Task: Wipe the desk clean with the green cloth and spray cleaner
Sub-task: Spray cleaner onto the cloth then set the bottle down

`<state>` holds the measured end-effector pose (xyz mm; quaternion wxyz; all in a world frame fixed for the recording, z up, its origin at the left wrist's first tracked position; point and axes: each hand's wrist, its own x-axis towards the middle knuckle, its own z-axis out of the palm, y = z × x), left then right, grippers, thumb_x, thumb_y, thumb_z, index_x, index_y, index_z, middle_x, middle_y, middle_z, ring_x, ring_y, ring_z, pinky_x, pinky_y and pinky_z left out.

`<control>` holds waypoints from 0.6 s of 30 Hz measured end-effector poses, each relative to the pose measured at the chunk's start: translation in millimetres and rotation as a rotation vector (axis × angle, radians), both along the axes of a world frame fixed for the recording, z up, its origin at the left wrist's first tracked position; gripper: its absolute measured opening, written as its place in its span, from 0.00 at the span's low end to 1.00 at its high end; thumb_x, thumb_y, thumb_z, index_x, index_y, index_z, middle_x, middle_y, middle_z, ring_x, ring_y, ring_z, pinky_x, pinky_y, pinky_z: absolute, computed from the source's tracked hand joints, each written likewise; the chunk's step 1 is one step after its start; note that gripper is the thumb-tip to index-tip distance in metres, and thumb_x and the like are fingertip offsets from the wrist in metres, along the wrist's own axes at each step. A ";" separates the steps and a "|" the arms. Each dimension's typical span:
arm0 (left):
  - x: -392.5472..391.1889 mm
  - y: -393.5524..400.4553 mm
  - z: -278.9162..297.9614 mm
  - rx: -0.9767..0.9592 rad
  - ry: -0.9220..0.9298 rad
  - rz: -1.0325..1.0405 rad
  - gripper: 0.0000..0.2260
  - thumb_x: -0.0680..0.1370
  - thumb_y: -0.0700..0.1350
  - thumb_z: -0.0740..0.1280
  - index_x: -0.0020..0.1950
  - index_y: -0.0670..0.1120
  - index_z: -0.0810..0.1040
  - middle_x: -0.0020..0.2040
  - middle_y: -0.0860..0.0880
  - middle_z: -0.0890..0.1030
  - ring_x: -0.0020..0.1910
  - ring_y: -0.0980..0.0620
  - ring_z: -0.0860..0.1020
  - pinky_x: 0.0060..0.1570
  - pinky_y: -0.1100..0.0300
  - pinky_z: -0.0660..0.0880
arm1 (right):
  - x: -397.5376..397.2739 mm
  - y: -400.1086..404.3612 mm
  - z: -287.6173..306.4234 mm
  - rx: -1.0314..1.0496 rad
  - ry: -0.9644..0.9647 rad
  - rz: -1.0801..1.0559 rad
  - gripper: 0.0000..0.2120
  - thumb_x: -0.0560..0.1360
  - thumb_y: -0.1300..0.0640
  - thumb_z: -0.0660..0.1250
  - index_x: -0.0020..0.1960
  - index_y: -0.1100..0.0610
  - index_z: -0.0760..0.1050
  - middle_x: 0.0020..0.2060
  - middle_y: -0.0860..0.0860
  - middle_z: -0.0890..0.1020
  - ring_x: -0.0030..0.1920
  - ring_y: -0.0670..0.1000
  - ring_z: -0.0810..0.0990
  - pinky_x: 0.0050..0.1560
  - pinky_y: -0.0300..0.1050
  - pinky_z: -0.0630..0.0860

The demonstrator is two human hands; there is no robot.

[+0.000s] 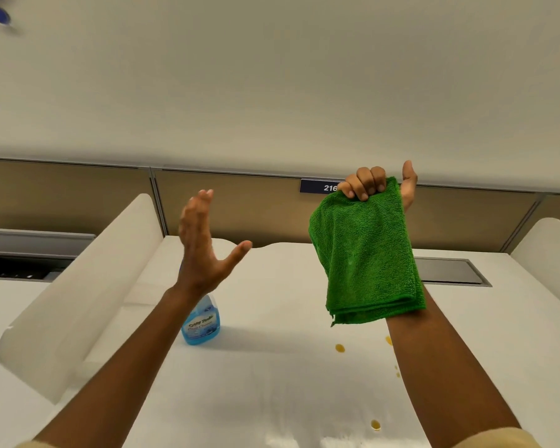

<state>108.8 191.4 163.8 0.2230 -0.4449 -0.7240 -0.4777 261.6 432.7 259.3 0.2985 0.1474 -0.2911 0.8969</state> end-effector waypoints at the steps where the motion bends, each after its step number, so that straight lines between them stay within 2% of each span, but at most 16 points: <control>1: 7.4 8.8 5.6 -0.008 0.024 -0.032 0.44 0.73 0.69 0.62 0.78 0.43 0.54 0.78 0.44 0.57 0.78 0.45 0.55 0.71 0.36 0.58 | 1.1 0.5 0.7 -0.001 0.003 -0.001 0.29 0.71 0.35 0.52 0.22 0.56 0.66 0.20 0.49 0.65 0.22 0.49 0.64 0.32 0.41 0.62; 10: 61.4 79.8 31.5 -0.124 0.059 -0.212 0.44 0.73 0.71 0.58 0.79 0.46 0.53 0.81 0.47 0.50 0.80 0.49 0.45 0.75 0.38 0.49 | 31.5 16.4 8.4 -0.051 -0.016 -0.095 0.28 0.71 0.36 0.54 0.22 0.55 0.63 0.20 0.49 0.63 0.21 0.49 0.62 0.31 0.40 0.60; 18: 121.4 139.2 22.7 -0.258 0.105 -0.394 0.41 0.73 0.69 0.60 0.79 0.48 0.55 0.81 0.48 0.46 0.79 0.50 0.43 0.74 0.35 0.49 | 83.2 57.6 0.3 0.011 -0.017 -0.166 0.29 0.72 0.35 0.51 0.22 0.55 0.65 0.20 0.48 0.65 0.22 0.48 0.64 0.31 0.41 0.61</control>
